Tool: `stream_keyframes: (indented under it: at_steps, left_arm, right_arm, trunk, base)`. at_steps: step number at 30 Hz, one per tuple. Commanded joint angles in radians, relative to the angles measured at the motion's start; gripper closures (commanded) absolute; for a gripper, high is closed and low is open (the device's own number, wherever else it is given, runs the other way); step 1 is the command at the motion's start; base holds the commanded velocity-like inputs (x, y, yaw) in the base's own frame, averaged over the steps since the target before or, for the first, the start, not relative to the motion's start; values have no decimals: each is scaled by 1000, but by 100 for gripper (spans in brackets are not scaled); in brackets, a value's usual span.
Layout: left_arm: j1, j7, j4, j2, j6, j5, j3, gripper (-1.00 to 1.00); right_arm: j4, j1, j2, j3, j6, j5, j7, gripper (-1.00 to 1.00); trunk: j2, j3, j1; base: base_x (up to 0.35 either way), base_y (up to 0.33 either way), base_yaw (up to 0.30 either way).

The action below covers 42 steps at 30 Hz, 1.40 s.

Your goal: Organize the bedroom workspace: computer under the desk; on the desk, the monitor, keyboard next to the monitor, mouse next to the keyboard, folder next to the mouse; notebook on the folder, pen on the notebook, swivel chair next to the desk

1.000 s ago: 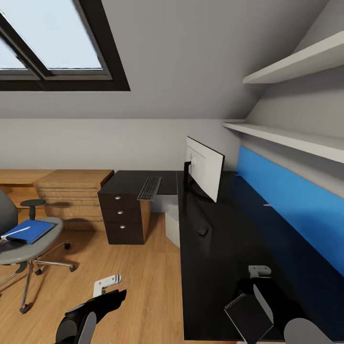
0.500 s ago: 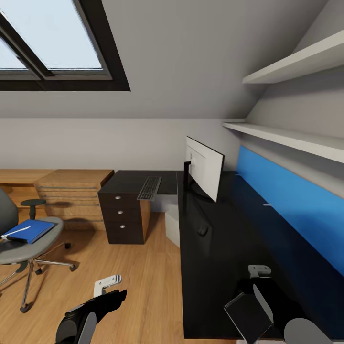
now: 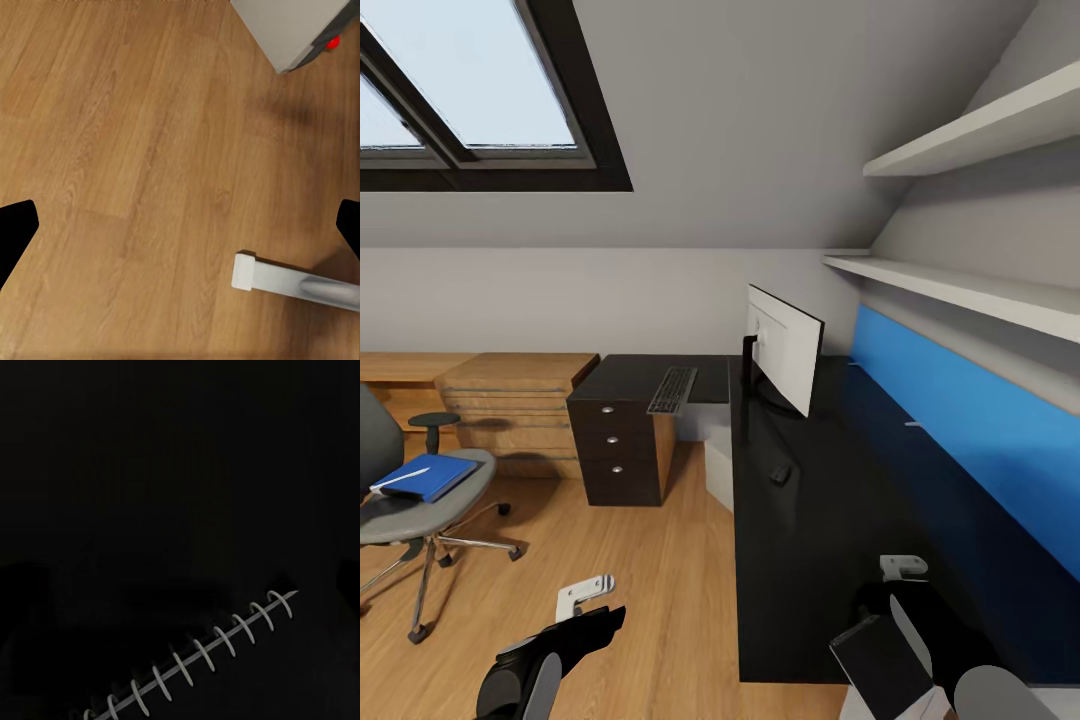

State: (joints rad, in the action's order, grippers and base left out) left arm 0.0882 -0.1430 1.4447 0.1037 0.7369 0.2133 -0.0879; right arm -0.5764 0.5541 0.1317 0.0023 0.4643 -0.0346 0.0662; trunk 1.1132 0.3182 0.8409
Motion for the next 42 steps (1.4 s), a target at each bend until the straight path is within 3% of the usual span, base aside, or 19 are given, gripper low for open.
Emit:
stream_keyframes:
  at_steps: [1,32,42]
  left_arm:
    - [1,-7,1,1,4,11,-1,-100]
    - [1,-7,1,1,6,11,-1,-100]
    - [1,-7,0,2,6,12,0,-100]
  right_arm:
    - [0,0,0,1,10,1,2,-100]
    - [-1,0,0,1,10,1,3,-100]
    - [-131,-1,0,-10,17,-6,0,-100]
  trunk:
    - [1,2,0]
    - [1,2,0]
    - [1,-2,0]
  base:
    - [-2,-1,0]
    - [-29,0,0]
    - [0,0,0]
